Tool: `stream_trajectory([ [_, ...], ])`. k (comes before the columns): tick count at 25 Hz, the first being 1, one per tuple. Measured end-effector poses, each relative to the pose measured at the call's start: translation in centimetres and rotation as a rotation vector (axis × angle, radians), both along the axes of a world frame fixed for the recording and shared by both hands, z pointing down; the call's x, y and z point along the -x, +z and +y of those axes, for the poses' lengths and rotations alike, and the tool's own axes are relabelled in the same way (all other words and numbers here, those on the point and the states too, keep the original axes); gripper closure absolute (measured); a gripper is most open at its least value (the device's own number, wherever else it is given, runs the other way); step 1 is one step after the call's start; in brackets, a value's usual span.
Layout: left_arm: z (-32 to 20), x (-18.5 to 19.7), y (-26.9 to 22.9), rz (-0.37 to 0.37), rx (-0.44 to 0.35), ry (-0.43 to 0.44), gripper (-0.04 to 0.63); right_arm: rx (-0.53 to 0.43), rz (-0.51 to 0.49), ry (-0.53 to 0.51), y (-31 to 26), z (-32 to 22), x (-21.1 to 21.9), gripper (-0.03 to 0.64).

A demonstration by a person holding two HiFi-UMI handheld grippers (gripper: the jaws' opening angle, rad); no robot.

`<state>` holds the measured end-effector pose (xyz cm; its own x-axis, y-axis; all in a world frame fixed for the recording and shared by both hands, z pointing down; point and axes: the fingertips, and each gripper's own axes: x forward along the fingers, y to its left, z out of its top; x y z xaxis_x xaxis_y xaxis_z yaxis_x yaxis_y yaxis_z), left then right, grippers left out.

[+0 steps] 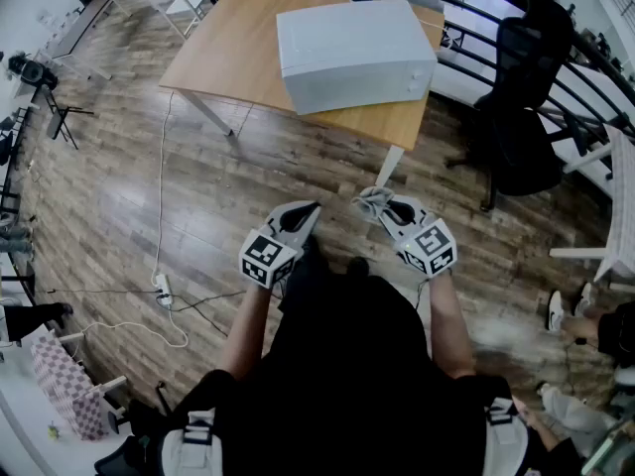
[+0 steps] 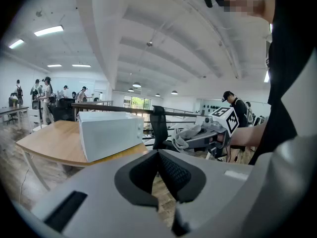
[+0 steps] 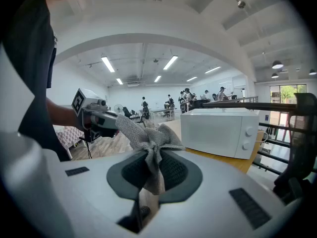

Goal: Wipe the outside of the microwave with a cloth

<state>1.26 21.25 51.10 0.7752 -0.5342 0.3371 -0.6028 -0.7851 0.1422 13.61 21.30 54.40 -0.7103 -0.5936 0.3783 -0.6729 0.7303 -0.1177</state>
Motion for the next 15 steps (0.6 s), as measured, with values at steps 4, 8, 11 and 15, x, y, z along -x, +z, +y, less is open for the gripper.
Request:
stream_trajectory([
  [4, 0.6, 0.0, 0.3, 0.003, 0.003, 0.003, 0.597, -0.046, -0.010, -0.028, 0.6, 0.3, 0.3, 0.583],
  [8, 1.0, -0.3, 0.5, 0.005, 0.004, 0.006, 0.595, -0.037, 0.002, -0.031, 1.1, 0.7, -0.1, 0.583],
  [11, 1.4, -0.3, 0.7, 0.000, 0.004, 0.010, 0.597, -0.044, -0.006, -0.030, 1.1, 0.9, 0.0, 0.583],
  [15, 1.3, -0.3, 0.5, -0.006, 0.001, 0.007, 0.595, -0.034, -0.004, -0.043, 1.3, 1.1, 0.2, 0.583],
])
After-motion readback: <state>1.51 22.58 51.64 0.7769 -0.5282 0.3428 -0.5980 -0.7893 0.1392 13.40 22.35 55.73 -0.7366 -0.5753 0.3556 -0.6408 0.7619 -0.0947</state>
